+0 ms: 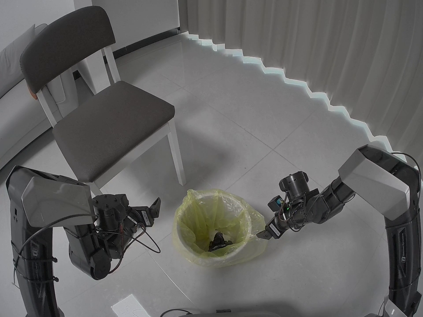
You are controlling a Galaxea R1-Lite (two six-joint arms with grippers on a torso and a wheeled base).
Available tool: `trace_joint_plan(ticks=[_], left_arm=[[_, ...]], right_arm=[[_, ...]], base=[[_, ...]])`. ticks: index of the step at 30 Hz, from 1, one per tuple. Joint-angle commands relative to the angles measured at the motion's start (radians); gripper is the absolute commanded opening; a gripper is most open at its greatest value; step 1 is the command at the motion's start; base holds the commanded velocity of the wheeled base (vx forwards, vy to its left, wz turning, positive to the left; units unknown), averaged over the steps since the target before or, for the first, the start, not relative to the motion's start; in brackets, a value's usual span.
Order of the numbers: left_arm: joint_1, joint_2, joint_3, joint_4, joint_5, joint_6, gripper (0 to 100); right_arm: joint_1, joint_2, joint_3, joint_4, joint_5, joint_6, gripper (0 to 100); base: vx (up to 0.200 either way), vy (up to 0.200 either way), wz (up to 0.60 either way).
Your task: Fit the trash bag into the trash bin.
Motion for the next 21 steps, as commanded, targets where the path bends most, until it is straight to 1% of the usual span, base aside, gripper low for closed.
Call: trace_joint_plan(ticks=[1,6,9,11,13,16,17,21], left_arm=[[-0.004,0.014,-0.003,-0.018,0.002,0.001,100],[-0.005,0.025,-0.009,-0.018,0.002,0.003,100],[-0.005,0.036,-0.019,-0.018,0.003,0.006,100],[-0.005,0.037,-0.02,-0.018,0.003,0.006,100],[-0.011,0.048,-0.035,-0.015,0.003,0.007,100],[-0.017,0.056,-0.042,-0.013,0.005,0.007,100],[-0.017,0.056,-0.042,-0.013,0.005,0.007,100],[-0.019,0.067,-0.058,-0.009,0.006,0.007,100]], right_arm=[[-0.019,0.077,-0.04,-0.001,0.0,-0.01,100],[-0.023,0.123,-0.115,0.026,0.002,-0.009,100],[-0.025,0.155,-0.225,0.109,0.002,-0.009,100],[-0.025,0.157,-0.235,0.117,0.002,-0.009,100],[-0.027,0.2,-0.362,0.197,0.0,-0.007,100],[-0.028,0.227,-0.451,0.264,0.0,-0.007,100],[-0.028,0.229,-0.455,0.269,0.0,-0.007,100],[-0.028,0.261,-0.569,0.393,0.0,-0.003,100]], base=[[0.0,0.0,0.0],[0.0,0.0,0.0],[0.0,0.0,0.0],[0.0,0.0,0.0],[0.0,0.0,0.0],[0.0,0.0,0.0],[0.0,0.0,0.0],[0.0,0.0,0.0]])
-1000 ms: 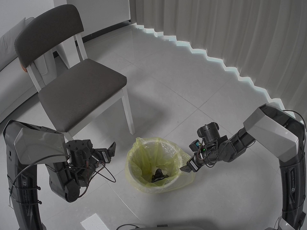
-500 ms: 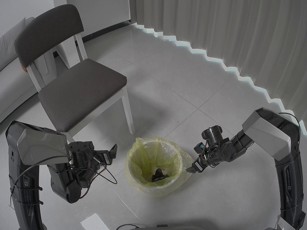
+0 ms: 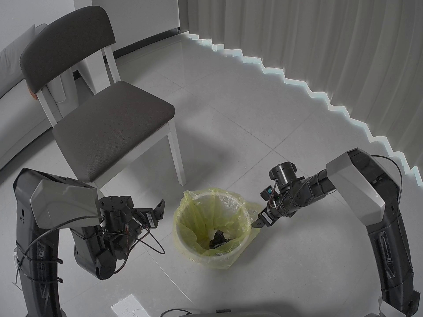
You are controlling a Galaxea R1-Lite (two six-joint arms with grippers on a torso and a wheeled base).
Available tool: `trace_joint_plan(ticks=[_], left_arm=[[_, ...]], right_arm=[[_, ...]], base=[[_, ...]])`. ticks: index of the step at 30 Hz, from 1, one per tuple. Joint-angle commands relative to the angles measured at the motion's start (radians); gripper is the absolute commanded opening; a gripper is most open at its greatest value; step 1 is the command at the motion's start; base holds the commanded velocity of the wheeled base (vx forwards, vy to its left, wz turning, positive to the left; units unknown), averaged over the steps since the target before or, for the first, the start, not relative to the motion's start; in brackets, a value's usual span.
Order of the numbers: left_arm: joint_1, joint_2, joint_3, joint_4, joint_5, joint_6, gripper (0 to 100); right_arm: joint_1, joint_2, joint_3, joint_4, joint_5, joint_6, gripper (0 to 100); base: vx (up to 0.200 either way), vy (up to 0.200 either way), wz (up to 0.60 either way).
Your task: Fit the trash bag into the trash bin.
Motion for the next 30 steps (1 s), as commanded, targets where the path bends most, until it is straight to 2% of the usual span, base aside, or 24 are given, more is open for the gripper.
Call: trace_joint_plan(ticks=[1,10,19,30], left_arm=[[-0.006,0.024,-0.025,-0.008,0.002,0.0,100],[-0.007,0.026,-0.024,-0.011,0.002,0.0,100],[-0.021,-0.022,0.01,-0.017,0.005,-0.003,100],[-0.053,-0.195,0.123,-0.017,0.002,-0.006,100]], right_arm=[[-0.001,0.08,-0.155,0.118,0.0,0.004,100],[-0.016,0.066,-0.127,0.146,0.002,-0.004,100],[-0.057,-0.159,0.098,0.135,0.022,-0.016,100],[-0.093,-0.431,0.462,-0.092,0.022,-0.004,100]], base=[[0.0,0.0,0.0],[0.0,0.0,0.0],[0.0,0.0,0.0],[0.0,0.0,0.0]])
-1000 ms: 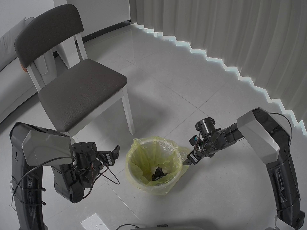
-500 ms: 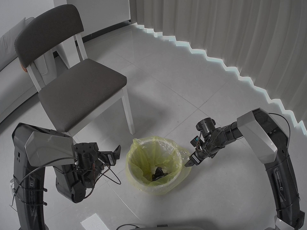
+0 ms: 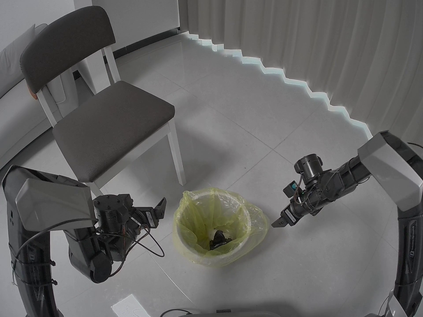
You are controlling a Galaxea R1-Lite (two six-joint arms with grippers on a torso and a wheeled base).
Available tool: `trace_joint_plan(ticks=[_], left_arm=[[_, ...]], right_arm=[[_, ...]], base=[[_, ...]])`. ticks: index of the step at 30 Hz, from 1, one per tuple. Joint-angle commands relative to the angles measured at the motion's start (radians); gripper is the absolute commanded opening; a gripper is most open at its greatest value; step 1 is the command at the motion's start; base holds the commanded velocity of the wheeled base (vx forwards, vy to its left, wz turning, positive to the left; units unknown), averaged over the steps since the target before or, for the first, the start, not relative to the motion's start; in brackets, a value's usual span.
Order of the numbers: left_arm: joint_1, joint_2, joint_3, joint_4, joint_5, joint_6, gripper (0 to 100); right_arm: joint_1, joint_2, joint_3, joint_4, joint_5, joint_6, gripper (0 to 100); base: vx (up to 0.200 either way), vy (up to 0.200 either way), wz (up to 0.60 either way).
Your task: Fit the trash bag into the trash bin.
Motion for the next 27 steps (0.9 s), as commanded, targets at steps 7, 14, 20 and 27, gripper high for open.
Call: trace_joint_plan(ticks=[7,14,20,27], left_arm=[[-0.061,-0.28,0.175,-0.017,-0.014,0.008,100],[-0.052,-0.569,0.279,0.041,-0.073,0.078,100],[0.031,-0.914,0.255,0.279,-0.099,0.098,100],[0.084,-1.391,0.102,0.891,-0.163,0.092,100]], right_arm=[[-0.042,-0.425,0.379,-0.235,-0.004,0.06,100],[-0.033,-0.772,0.641,-0.505,-0.047,0.282,100],[-0.05,-1.123,0.788,-0.518,-0.112,0.304,100],[-0.113,-1.473,0.914,-0.491,-0.113,0.348,100]], base=[[0.0,0.0,0.0],[0.0,0.0,0.0],[0.0,0.0,0.0],[0.0,0.0,0.0]])
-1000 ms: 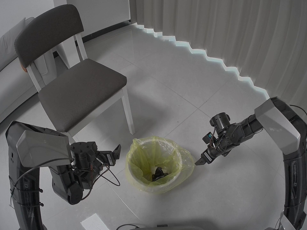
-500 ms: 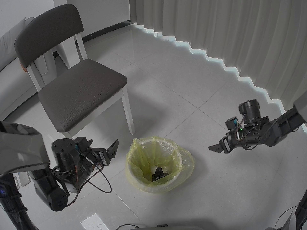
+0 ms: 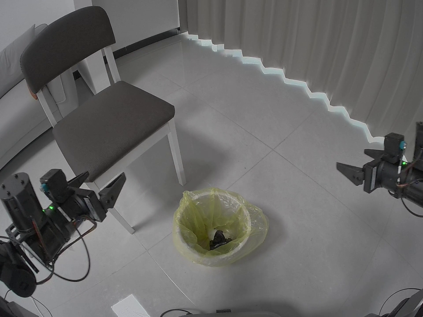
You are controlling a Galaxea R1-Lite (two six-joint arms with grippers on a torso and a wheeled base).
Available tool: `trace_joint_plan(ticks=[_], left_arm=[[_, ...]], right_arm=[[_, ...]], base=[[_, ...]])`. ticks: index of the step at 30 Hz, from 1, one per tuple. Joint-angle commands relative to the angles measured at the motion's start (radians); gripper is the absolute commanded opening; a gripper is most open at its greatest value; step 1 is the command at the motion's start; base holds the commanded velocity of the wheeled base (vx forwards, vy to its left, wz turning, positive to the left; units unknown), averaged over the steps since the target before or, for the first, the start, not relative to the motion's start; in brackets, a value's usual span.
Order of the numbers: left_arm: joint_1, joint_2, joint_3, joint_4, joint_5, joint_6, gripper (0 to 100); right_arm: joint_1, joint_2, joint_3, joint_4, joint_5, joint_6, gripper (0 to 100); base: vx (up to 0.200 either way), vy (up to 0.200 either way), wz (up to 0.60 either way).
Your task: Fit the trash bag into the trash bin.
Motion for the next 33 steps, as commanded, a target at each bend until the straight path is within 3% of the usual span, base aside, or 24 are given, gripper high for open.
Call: trace_joint_plan(ticks=[1,3,5,9,13,18,21,22,26,29,33], left_arm=[[0.075,-0.631,-0.137,0.587,-0.064,0.009,100],[0.077,-0.737,-0.141,0.733,-0.064,0.009,100],[0.092,-0.812,-0.132,0.796,-0.066,0.006,100],[0.169,-0.936,-0.076,0.799,-0.117,0.005,100],[0.227,-1.068,-0.025,0.836,-0.161,-0.018,100],[0.301,-1.195,0.024,0.923,-0.184,-0.038,100],[0.325,-1.248,0.036,0.954,-0.23,-0.04,100],[0.333,-1.297,0.036,0.991,-0.262,-0.04,100],[0.338,-1.419,0.027,1.162,-0.273,-0.04,100],[0.356,-1.461,0.047,1.258,-0.282,-0.035,100],[0.356,-1.461,0.115,1.255,-0.273,-0.023,100]], right_arm=[[-0.069,-0.536,0.218,0.011,-0.026,0.072,100],[-0.084,-0.639,0.257,0.079,-0.023,0.078,100],[-0.096,-0.732,0.28,0.148,-0.018,0.099,100],[-0.107,-0.932,0.288,0.306,-0.011,0.178,100],[-0.116,-1.125,0.277,0.468,0.006,0.201,100],[-0.217,-1.29,0.284,0.637,0.107,0.219,100],[-0.237,-1.352,0.291,0.651,0.14,0.259,100],[-0.228,-1.384,0.302,0.662,0.15,0.271,100],[-0.225,-1.386,0.36,0.706,0.155,0.265,100],[-0.225,-1.386,0.443,0.697,0.156,0.219,100],[-0.225,-1.386,0.541,0.619,0.144,0.171,100]], base=[[0.0,0.0,0.0],[0.0,0.0,0.0],[0.0,0.0,0.0],[0.0,0.0,0.0],[0.0,0.0,0.0],[0.0,0.0,0.0],[0.0,0.0,0.0],[0.0,0.0,0.0],[0.0,0.0,0.0],[0.0,0.0,0.0],[0.0,0.0,0.0]])
